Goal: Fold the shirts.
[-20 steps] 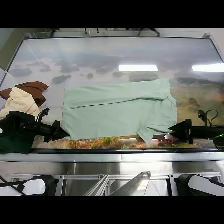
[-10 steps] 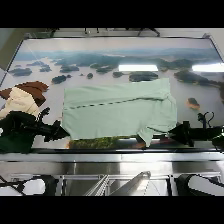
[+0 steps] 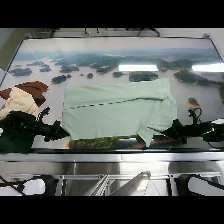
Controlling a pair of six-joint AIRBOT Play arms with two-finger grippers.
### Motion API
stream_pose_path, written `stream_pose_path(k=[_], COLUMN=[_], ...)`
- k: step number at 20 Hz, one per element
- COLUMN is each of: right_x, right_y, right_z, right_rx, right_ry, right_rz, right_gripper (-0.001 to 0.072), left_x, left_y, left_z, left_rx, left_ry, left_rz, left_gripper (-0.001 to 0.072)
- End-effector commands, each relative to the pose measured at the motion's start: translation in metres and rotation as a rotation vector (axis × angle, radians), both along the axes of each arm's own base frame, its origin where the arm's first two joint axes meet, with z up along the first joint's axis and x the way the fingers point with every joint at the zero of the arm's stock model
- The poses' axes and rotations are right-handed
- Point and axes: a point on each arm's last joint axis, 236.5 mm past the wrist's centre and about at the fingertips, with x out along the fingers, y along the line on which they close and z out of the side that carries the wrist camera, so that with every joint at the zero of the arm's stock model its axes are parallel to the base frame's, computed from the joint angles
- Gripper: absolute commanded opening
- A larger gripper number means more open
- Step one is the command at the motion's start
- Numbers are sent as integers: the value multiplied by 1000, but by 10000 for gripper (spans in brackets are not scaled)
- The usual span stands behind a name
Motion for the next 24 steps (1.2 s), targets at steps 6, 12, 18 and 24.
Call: stream_pose_path(k=[6, 12, 18, 24], right_x=[14, 18, 52, 132], right_y=[-33, -82, -62, -62], right_z=[138, 144, 123, 94], right_rx=[354, 314, 192, 160], right_ry=[-127, -143, -190, -309], right_rz=[-74, -222, -190, -345], right_gripper=[19, 19, 19, 19], left_x=[31, 45, 42, 93], left_y=[17, 47, 36, 18], left_z=[64, 86, 89, 93], left_rx=[-122, -126, -157, -110], left_ry=[-38, -77, -60, -96], left_rz=[-21, 26, -9, -125], left_gripper=[22, 22, 22, 22])
